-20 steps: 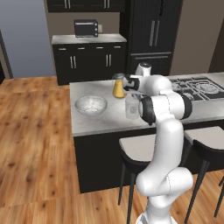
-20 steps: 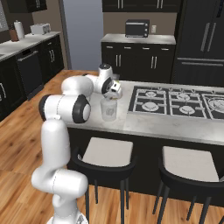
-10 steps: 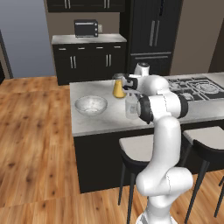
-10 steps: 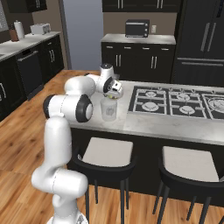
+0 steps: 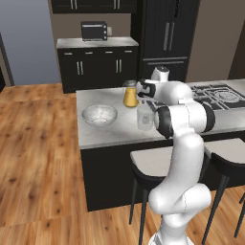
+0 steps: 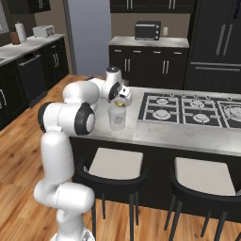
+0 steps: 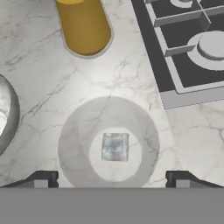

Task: There are two ice cubes in the ice bowl. Place both ice cubes in the glass cup.

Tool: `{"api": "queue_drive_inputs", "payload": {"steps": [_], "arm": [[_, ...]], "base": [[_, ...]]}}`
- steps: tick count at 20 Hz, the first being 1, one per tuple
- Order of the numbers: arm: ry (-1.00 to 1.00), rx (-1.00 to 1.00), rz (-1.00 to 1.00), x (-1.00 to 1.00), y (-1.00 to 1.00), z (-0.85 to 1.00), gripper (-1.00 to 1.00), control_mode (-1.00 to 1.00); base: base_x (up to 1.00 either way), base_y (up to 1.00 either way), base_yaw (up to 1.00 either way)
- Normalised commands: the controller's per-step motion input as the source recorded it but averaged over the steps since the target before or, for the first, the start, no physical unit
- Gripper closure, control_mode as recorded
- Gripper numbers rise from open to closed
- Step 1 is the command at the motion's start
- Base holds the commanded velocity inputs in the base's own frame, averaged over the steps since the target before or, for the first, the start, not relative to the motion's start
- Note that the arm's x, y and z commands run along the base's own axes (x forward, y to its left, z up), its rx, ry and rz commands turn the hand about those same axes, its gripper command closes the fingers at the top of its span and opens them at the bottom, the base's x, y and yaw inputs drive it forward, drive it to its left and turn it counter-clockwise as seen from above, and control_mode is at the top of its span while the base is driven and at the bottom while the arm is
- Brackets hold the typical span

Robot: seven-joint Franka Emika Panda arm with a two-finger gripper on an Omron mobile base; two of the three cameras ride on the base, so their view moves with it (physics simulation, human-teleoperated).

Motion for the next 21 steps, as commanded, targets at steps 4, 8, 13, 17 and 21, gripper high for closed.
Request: {"api": "queue_drive_inputs", "payload": {"steps": [4, 8, 13, 17, 21], "arm": [[-0.03, -0.02, 0.00, -1.00, 0.00, -0.57, -1.00, -1.00], [0.00, -0.07, 0.00, -1.00, 0.00, -0.82, -1.00, -1.00], [-0.15, -0.07, 0.00, -1.00, -0.03, -0.55, -1.00, -1.00], [-0.24, 0.00, -0.01, -0.24, 0.00, 0.16, -1.00, -1.00], [0.00, 0.00, 0.00, 0.00, 0.00, 0.00, -1.00, -1.00]], "base": [[0.00, 0.00, 0.00], [0.00, 0.00, 0.00], [0.00, 0.00, 0.00], [0.00, 0.00, 0.00], [0.00, 0.00, 0.00]]}}
